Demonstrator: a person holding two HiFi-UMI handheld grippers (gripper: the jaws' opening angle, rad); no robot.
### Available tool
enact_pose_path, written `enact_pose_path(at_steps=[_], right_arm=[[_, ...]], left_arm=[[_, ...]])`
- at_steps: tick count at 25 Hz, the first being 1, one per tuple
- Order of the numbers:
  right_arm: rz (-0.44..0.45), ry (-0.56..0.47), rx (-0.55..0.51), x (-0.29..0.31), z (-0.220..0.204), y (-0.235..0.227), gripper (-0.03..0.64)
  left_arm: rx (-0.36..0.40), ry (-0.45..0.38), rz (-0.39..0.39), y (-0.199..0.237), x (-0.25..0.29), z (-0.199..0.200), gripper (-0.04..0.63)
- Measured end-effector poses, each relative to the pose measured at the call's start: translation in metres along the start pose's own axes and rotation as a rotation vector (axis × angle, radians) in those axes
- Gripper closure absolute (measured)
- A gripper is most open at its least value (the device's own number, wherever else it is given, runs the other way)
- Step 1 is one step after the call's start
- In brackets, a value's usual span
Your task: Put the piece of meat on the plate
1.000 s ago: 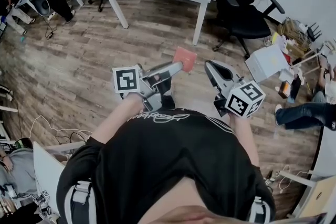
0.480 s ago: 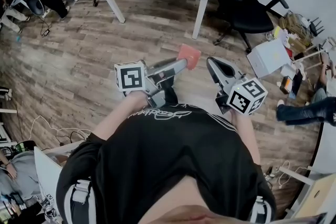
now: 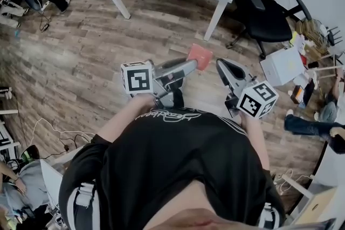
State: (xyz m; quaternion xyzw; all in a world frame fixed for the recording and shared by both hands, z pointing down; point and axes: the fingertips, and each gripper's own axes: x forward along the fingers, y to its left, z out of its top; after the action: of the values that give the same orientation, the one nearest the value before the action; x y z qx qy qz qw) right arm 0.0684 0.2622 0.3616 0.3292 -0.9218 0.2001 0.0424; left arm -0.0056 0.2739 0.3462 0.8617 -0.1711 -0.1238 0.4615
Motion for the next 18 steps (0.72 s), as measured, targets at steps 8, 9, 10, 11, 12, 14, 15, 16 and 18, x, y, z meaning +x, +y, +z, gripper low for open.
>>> enact_pose_path(at_steps=[8, 9, 10, 11, 12, 14, 15, 16, 18], right_arm=[[-0.045, 0.037, 0.053, 0.089, 0.042, -0.084, 0.607], [-0.055, 0.044, 0.047, 0.100, 0.048, -0.095, 0.607], [-0.066, 0.051, 0.040, 0.111, 0.054, -0.105, 0.607], [-0.075, 0.057, 0.035, 0.122, 0.059, -0.114, 0.607], [-0.081, 0.063, 0.034, 0.134, 0.064, -0.123, 0.607], [-0.084, 0.071, 0.038, 0.156, 0.074, -0.138, 0.607], [-0.086, 0.073, 0.038, 0.167, 0.079, -0.144, 0.607], [-0.091, 0.076, 0.033, 0.178, 0.084, -0.150, 0.607], [-0.102, 0.082, 0.011, 0.196, 0.094, -0.160, 0.607]], left_arm=[[-0.021, 0.041, 0.013, 0.077, 0.038, 0.105, 0.505], [-0.022, 0.044, 0.013, 0.086, 0.042, 0.118, 0.506], [-0.022, 0.047, 0.012, 0.095, 0.046, 0.131, 0.505], [-0.024, 0.049, 0.012, 0.104, 0.049, 0.143, 0.505], [-0.026, 0.050, 0.011, 0.113, 0.051, 0.154, 0.505], [-0.037, 0.052, 0.009, 0.130, 0.055, 0.175, 0.505], [-0.041, 0.054, 0.007, 0.138, 0.056, 0.185, 0.505], [-0.043, 0.057, 0.002, 0.145, 0.057, 0.194, 0.505], [-0.039, 0.062, -0.007, 0.158, 0.059, 0.210, 0.505]])
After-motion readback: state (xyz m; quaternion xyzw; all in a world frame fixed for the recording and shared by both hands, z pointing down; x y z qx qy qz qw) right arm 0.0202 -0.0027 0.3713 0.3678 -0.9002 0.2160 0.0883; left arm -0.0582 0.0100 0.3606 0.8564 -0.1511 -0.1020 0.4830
